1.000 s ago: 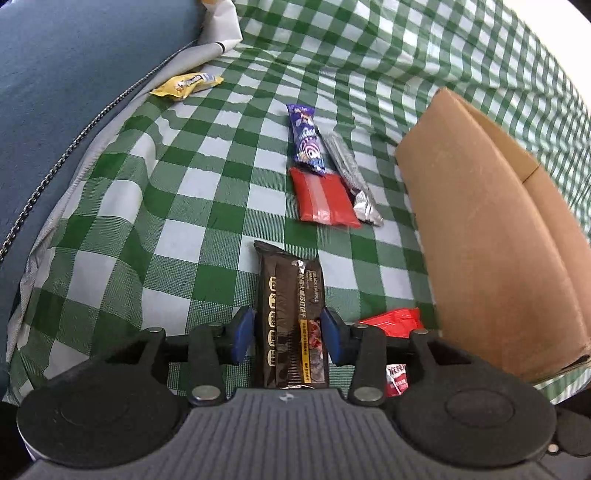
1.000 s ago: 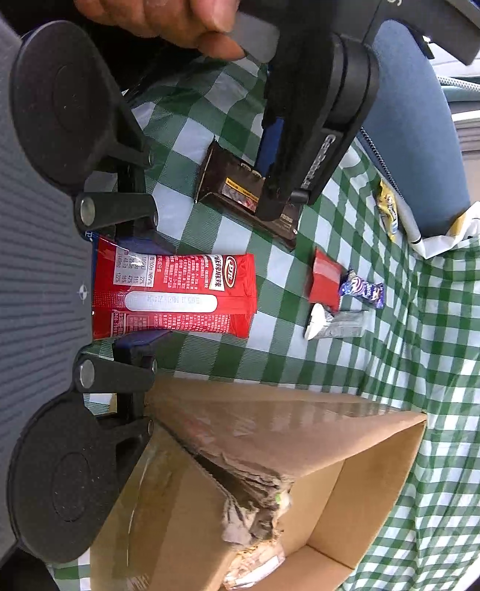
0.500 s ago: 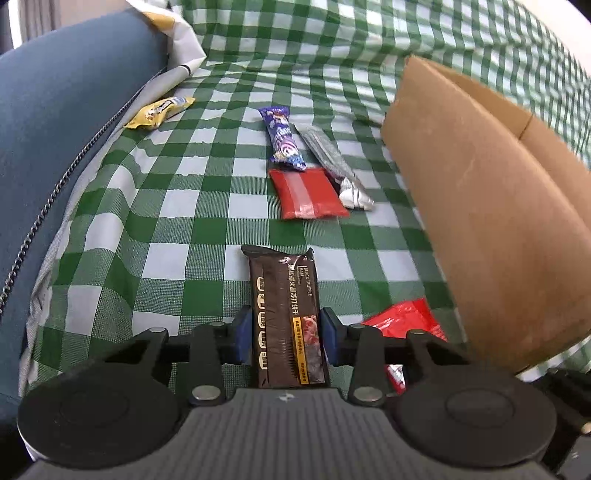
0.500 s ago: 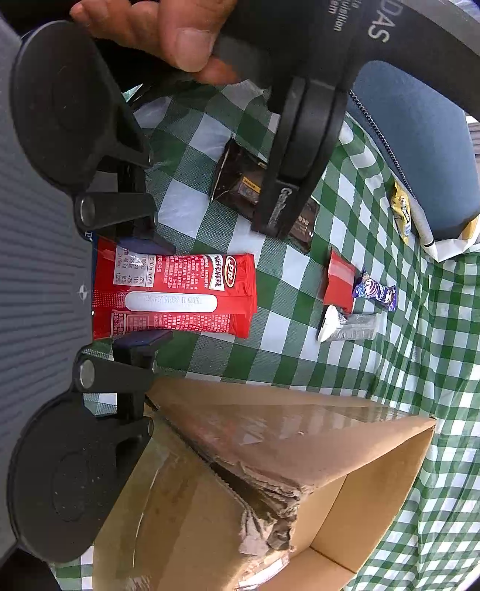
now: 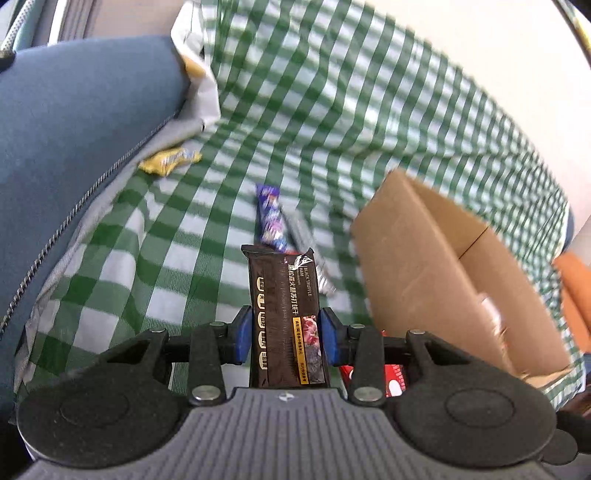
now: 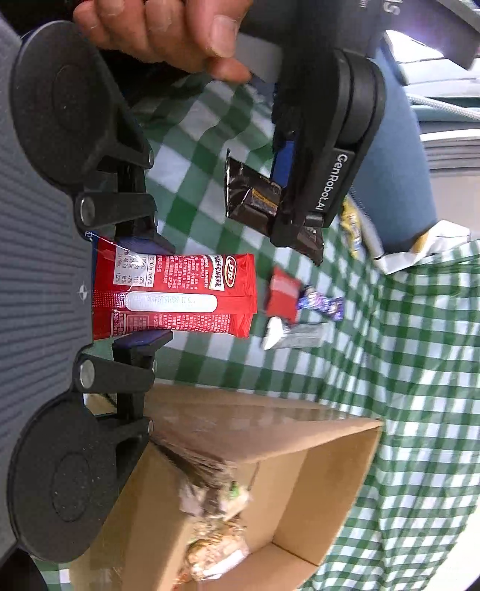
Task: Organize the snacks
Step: 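Lift the chocolate bar with the left gripper while the right carries the wafer toward the box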
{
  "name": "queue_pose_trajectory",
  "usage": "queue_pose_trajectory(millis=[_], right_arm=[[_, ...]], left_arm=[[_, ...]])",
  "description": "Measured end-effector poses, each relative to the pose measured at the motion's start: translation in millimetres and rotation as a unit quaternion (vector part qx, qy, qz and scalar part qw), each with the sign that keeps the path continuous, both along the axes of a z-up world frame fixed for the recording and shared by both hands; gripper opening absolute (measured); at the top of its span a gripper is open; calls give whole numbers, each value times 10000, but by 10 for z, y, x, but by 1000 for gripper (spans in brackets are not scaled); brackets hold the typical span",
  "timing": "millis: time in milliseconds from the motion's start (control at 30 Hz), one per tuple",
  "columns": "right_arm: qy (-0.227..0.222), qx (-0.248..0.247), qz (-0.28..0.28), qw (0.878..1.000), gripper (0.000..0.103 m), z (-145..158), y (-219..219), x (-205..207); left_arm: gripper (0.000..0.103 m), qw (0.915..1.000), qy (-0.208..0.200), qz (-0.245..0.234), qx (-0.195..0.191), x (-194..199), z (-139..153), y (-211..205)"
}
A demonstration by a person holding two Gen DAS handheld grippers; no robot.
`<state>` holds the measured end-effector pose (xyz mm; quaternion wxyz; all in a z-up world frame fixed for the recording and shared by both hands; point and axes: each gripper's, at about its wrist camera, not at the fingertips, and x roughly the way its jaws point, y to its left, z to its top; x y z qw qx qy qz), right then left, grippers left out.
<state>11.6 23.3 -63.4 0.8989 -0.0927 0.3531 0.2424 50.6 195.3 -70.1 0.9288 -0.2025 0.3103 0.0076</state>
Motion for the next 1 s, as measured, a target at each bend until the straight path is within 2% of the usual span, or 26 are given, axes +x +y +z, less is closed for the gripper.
queue_pose_trajectory(millis=[233,500,733,1000], right_arm=[[-371,347,2,9987,44,233,-40,-52],[-706,772,-12,9945,44,374,-130,-70],[-942,1120,-142,9891,44,499,-312,-22],[-1073,1614,-629,9790,44,667,-686,106]], left_arm=[[42,9978,-569,219,-268,-212,212,124],[42,9964,-585,375,-491,-377,377,136],[42,9983,-436,354,-149,-358,657,-80],[42,9982,-590,126,75,-252,991,-438]])
